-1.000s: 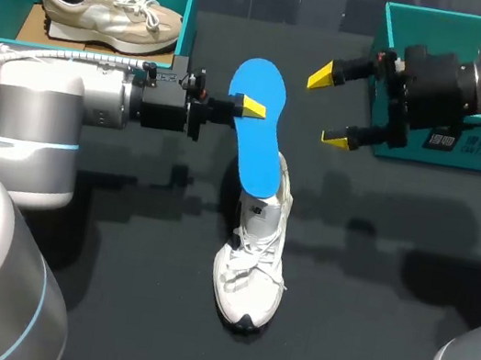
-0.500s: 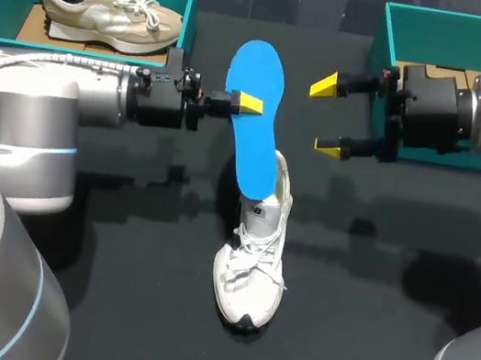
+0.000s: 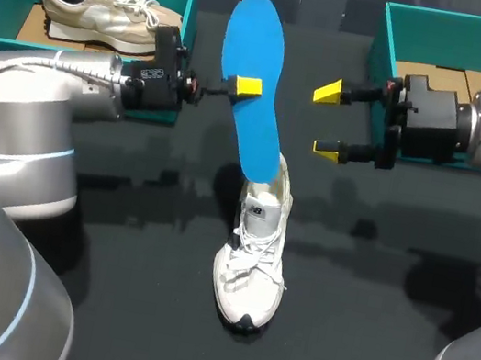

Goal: Take the shoe out of the shoebox, open the shoe tongue, remove and reinsert the insole, then place the shoe into the shoebox

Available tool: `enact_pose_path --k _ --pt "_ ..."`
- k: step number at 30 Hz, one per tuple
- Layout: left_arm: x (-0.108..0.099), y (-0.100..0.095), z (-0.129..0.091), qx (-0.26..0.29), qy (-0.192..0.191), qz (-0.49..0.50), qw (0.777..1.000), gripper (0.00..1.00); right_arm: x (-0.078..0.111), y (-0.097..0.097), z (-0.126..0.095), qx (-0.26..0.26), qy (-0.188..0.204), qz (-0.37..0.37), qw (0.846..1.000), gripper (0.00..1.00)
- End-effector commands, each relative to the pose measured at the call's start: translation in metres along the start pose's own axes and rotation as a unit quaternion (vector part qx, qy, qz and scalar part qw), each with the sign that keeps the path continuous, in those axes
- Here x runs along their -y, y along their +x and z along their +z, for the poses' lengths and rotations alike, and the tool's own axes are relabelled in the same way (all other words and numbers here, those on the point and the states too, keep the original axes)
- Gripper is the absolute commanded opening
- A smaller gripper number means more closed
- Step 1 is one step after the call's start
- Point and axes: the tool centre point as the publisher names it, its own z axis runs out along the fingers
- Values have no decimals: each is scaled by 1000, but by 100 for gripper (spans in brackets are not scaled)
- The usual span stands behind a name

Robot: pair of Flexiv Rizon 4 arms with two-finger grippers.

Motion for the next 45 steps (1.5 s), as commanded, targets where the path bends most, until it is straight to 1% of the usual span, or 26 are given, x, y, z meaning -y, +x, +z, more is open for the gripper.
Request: enact_pose_path --k 1,7,10,13,17,21,27,29,31,32,33,34,45 --pt "1 4 3 -8 27 112 993 0 -2 -3 0 -7 0 -1 1000 100" --pt "7 7 10 -11 42 244 969 0 -6 -3 -1 -17 7 -7 1000 100" --pt "9 7 12 -13 42 299 953 0 -6 -3 -1 -21 7 -7 1000 100" --pt "12 7 12 -15 31 354 935 0 -6 -3 -1 -21 7 -7 1000 100" --pt "22 11 11 -12 25 412 911 0 -6 -3 -1 -21 7 -7 1000 100" --pt "28 13 9 -6 5 466 885 0 -6 -3 -1 -21 7 -7 1000 100" --pt "34 9 6 11 -28 525 851 0 -6 -3 -1 -21 7 -7 1000 100" --pt "33 5 4 11 -37 550 834 0 -6 -3 -1 -21 7 -7 1000 100" --pt "30 -1 1 5 -46 593 804 0 -6 -3 -1 -21 7 -7 1000 100" --pt "29 -5 -2 -6 -56 624 780 0 -6 -3 -1 -21 7 -7 1000 100" --pt "29 -11 -6 -34 -61 680 730 0 -6 -3 -1 -21 7 -7 1000 100" --pt "30 -19 -10 -51 -54 741 668 0 -6 -3 -1 -21 7 -7 1000 100" --pt "30 -19 -10 -51 -54 741 668 0 -6 -3 -1 -21 7 -7 1000 100"
